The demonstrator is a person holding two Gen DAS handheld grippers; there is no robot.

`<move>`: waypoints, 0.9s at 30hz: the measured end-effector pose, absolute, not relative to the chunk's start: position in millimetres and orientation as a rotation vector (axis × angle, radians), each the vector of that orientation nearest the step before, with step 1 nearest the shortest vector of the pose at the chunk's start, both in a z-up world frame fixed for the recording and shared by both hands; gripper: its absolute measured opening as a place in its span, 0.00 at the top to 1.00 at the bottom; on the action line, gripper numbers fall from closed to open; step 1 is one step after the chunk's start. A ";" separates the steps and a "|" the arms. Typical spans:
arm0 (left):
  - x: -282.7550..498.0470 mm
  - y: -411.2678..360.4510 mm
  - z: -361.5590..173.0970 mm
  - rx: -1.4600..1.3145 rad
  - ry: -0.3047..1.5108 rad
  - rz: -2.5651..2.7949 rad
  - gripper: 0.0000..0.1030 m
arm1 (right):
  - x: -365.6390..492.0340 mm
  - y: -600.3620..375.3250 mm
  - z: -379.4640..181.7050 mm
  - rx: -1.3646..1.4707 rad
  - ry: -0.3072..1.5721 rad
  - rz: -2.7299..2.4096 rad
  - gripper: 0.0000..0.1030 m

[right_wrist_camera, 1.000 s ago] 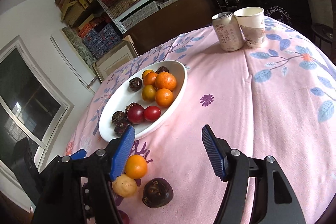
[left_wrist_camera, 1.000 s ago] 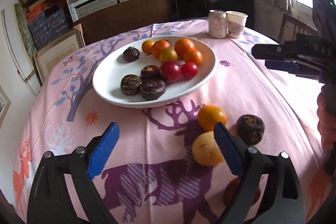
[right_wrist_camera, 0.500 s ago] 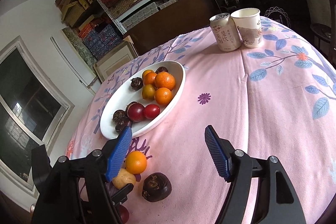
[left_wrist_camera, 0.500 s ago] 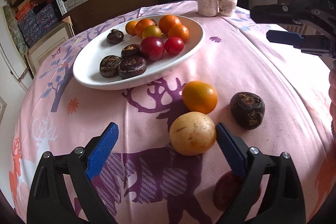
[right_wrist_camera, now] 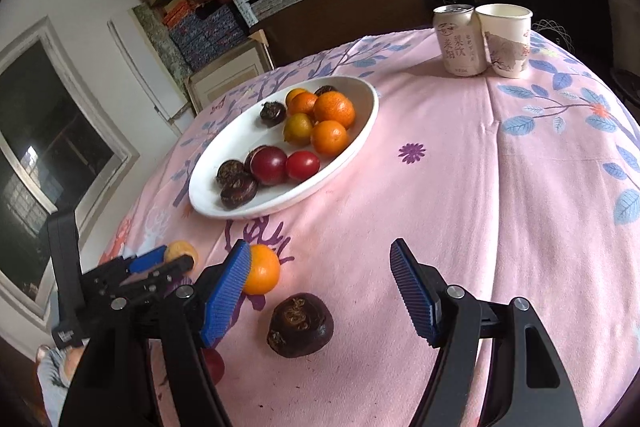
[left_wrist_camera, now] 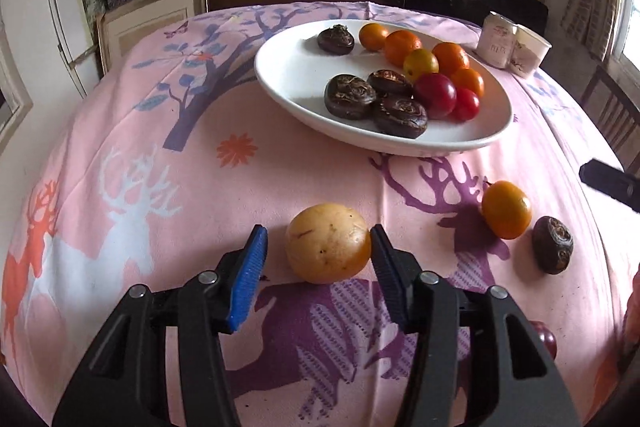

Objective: Organize fruits
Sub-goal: 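Grasp the yellow fruit with the left tool while the right tool grasps an orange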

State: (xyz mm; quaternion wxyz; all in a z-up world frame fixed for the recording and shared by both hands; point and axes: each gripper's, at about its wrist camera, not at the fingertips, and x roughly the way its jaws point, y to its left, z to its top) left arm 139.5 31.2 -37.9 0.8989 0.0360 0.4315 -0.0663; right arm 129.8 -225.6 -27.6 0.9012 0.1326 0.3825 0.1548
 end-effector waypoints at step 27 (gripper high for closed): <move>129.4 26.1 -22.7 0.070 0.818 -0.163 0.59 | 119.7 -180.6 -29.7 0.086 0.791 0.388 0.65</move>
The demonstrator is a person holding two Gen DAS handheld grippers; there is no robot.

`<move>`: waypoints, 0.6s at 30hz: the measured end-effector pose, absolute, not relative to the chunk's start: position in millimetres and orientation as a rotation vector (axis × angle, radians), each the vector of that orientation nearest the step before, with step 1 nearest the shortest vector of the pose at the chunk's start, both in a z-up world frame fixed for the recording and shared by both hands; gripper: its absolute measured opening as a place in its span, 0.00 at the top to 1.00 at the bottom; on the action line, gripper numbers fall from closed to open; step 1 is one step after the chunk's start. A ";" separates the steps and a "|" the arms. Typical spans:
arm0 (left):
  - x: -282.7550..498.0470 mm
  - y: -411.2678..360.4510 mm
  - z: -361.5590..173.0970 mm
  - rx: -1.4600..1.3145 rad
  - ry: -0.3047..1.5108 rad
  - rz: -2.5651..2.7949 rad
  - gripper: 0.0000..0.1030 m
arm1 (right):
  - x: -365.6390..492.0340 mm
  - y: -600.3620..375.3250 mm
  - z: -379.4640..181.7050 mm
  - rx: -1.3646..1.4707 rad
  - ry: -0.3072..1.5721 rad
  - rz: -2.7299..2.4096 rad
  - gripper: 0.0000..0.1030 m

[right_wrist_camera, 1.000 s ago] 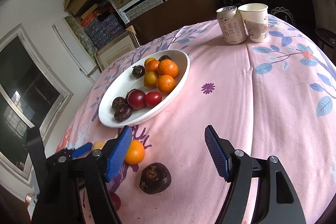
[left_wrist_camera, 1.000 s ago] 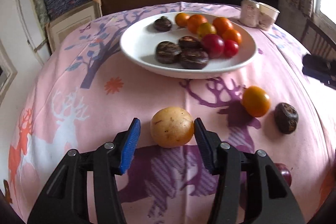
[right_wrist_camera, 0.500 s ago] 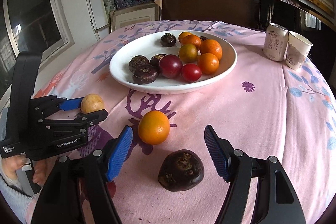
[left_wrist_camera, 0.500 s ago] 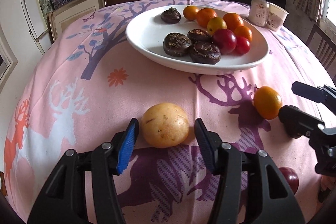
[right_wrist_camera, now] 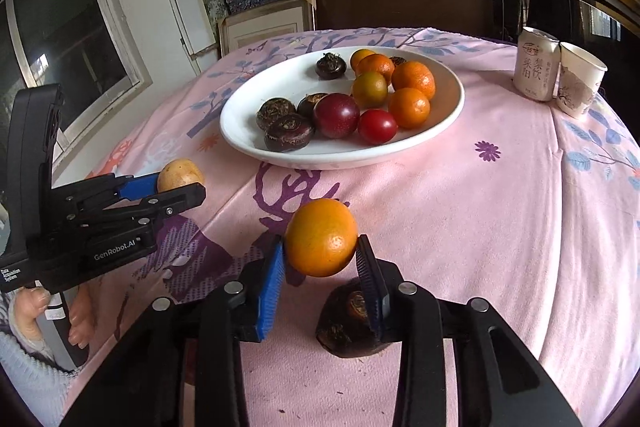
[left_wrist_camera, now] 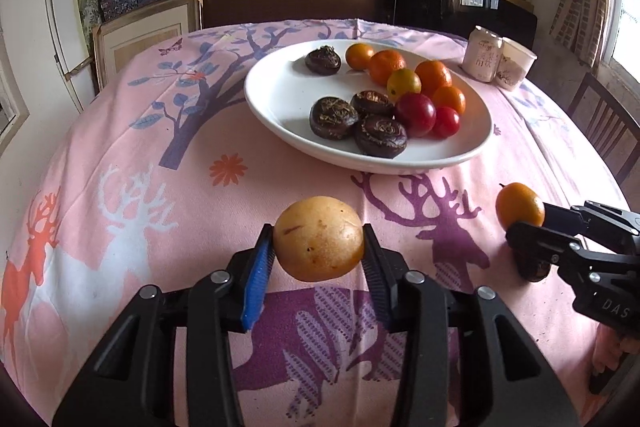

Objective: Organize fruits
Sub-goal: 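Grasp the yellow fruit with the left tool while the right tool grasps an orange, then place both held fruits on the white plate and open both tools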

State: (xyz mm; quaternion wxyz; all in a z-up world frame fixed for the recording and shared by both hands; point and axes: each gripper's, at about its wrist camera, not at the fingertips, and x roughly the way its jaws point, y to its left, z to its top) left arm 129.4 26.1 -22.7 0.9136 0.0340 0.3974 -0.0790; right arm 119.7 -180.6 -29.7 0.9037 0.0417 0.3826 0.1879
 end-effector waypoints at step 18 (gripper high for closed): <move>219.1 14.6 34.9 0.045 0.751 -0.153 0.59 | 182.3 -181.4 18.5 0.178 0.696 0.377 0.65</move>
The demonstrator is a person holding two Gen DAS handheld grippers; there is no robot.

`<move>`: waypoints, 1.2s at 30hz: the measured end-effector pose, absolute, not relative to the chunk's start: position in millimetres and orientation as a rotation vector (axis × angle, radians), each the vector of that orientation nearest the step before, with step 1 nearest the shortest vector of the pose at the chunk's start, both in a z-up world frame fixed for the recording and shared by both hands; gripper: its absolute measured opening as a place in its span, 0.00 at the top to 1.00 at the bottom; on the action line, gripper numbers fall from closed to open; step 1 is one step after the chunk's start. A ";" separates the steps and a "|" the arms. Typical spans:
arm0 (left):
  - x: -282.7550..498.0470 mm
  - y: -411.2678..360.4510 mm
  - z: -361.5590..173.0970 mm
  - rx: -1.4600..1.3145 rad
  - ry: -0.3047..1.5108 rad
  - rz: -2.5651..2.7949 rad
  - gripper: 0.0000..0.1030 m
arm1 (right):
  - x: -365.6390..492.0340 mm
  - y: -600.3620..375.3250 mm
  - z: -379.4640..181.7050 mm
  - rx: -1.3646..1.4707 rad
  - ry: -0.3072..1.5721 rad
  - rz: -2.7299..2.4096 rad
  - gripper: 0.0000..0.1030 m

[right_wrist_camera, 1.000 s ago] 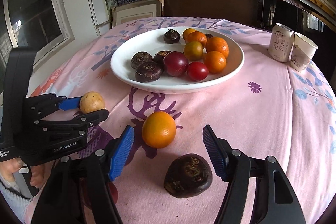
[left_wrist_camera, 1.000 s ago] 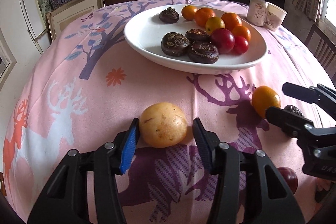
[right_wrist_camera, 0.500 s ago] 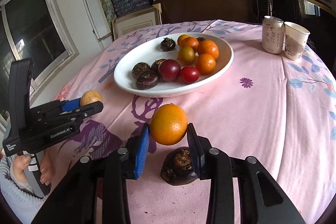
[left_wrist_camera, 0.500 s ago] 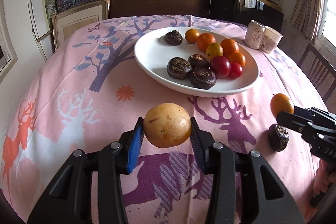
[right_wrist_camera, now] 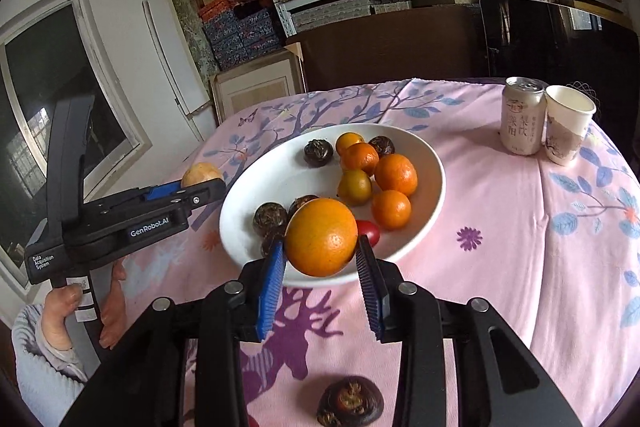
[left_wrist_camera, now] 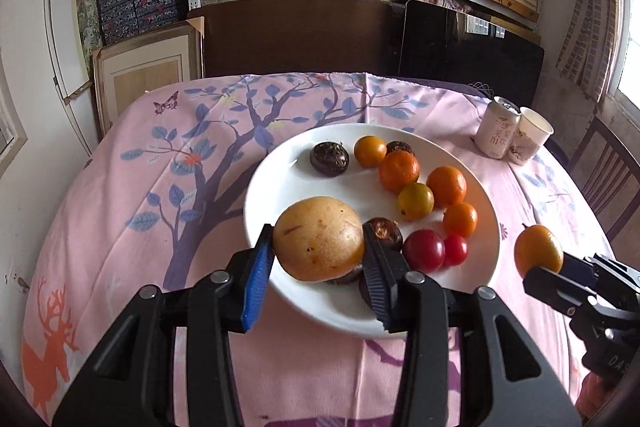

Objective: Organize fruits
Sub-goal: 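Place both held fruits on the white plate and open both tools, then move both open tools back to the last fruits on the cloth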

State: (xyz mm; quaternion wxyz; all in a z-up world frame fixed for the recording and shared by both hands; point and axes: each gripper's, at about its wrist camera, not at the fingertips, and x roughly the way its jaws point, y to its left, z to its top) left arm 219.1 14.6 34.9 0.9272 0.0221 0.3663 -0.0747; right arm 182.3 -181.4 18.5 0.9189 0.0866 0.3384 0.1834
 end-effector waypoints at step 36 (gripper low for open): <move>102.1 -3.9 -5.4 0.111 0.743 -0.247 0.11 | 109.1 -243.6 -8.4 0.321 0.686 0.310 0.33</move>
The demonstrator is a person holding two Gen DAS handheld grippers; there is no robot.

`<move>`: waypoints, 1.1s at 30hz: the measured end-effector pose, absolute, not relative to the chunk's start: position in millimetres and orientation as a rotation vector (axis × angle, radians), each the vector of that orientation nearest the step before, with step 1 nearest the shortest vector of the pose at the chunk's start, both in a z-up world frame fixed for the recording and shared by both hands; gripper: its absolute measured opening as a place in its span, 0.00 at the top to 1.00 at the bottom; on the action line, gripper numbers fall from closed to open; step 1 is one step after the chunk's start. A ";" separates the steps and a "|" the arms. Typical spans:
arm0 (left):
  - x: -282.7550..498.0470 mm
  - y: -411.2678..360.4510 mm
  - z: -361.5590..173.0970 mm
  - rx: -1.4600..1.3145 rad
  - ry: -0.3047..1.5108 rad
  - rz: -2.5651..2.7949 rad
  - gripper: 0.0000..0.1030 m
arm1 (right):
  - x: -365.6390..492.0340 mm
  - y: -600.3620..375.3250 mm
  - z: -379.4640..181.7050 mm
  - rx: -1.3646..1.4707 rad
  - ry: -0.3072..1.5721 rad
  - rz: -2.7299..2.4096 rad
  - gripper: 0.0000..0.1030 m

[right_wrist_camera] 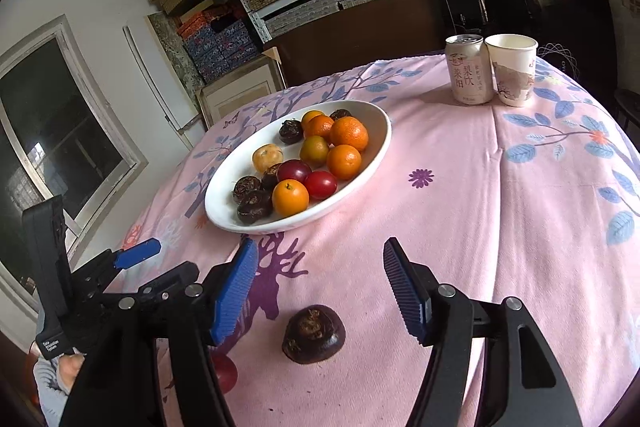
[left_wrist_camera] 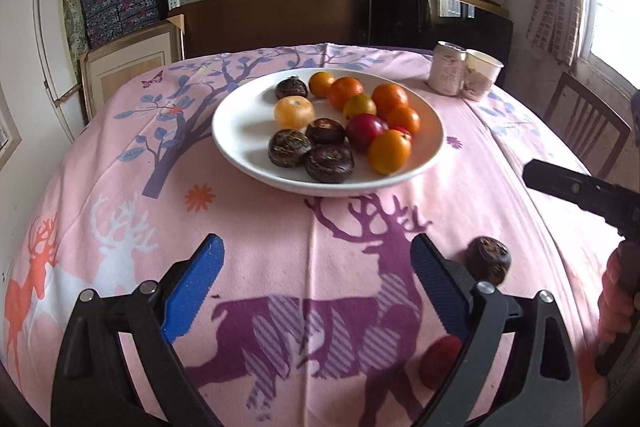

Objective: Organize fruits
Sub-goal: 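Move both open tools back to the last fruits on the cloth, then grasp a red plum with the left tool while the right tool grasps a dark brown fruit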

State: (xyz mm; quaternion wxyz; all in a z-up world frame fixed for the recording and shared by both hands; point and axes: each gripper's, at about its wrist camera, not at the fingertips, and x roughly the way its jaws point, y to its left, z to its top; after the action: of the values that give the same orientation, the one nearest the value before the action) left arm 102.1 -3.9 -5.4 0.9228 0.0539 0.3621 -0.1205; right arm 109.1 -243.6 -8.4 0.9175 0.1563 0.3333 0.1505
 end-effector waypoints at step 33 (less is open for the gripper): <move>74.0 14.4 -28.9 0.045 0.842 -0.236 0.61 | 83.5 -206.0 -38.1 0.081 0.785 0.326 0.29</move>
State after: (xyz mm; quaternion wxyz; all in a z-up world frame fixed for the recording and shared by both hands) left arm 74.0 14.4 -28.9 0.9057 0.0216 0.4077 -0.1145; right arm 83.5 -206.0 -38.1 0.9103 0.0391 0.3806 0.1580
